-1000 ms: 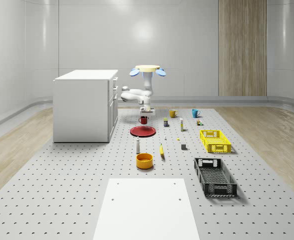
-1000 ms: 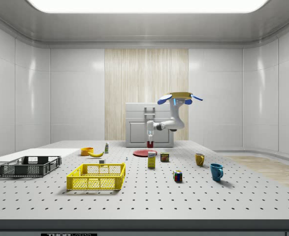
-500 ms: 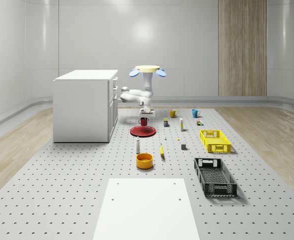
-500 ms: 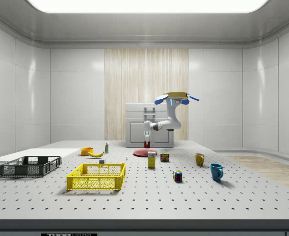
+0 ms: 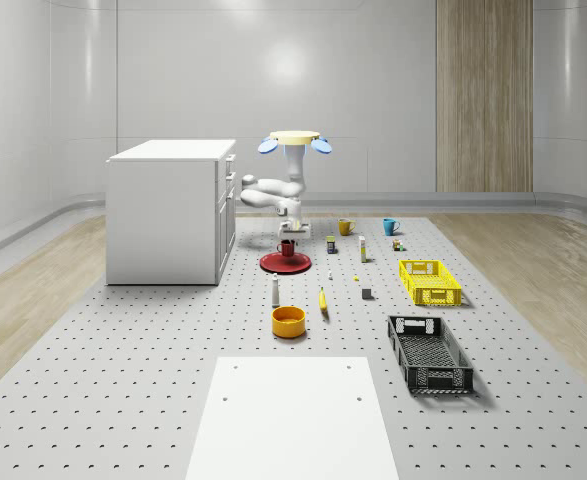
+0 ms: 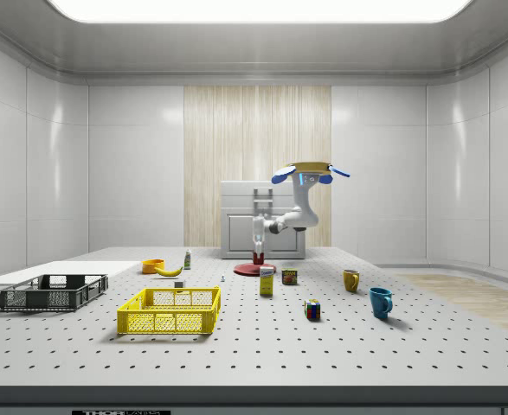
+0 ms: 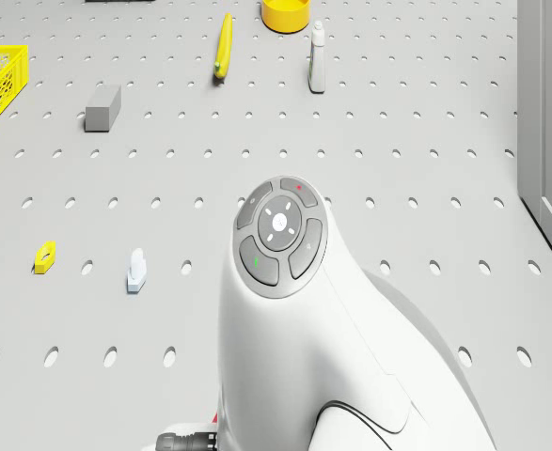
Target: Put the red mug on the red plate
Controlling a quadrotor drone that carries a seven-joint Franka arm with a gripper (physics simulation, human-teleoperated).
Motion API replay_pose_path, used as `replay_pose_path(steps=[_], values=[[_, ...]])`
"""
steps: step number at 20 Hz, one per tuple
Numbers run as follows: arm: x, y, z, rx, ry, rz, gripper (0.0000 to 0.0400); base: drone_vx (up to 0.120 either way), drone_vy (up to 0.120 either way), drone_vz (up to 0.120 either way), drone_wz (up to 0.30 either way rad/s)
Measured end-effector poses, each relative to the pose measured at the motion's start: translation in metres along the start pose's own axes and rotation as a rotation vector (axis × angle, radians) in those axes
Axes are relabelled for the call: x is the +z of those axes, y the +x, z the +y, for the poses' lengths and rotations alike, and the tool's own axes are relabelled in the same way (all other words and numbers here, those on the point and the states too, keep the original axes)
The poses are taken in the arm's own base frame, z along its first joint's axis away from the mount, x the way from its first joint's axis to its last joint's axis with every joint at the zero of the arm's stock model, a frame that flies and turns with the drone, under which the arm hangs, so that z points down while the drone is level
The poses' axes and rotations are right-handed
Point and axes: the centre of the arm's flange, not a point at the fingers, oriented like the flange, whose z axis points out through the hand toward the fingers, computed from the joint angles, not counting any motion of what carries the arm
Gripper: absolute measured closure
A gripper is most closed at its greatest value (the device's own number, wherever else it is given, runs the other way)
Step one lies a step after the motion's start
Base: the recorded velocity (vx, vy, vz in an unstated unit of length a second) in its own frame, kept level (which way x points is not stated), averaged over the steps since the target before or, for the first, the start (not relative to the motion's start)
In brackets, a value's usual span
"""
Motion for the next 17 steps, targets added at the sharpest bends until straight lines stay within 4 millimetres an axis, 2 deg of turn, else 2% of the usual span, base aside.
replay_pose_path(steps=[4,6,7,9,12,17], values=[[0.006,-0.002,-0.002,0.0,0.0,0.0,0.03,0.0,0.0,0.0,0.0],[0.008,-0.002,-0.002,0.0,0.0,0.0,0.0182,0.0,0.0,0.0,0.0],[0.009,-0.002,-0.003,0.0,0.0,0.0,0.0142,0.0,0.0,0.0,0.0],[0.009,-0.003,-0.003,0.0,0.0,0.0,0.0086,0.0,0.0,0.0,0.0],[0.002,-0.003,-0.003,0.0,0.0,0.0,0.0041,0.0,0.0,0.0,0.0],[-0.008,-0.003,-0.003,0.0,0.0,0.0,0.0013,0.0,0.0,0.0,0.0]])
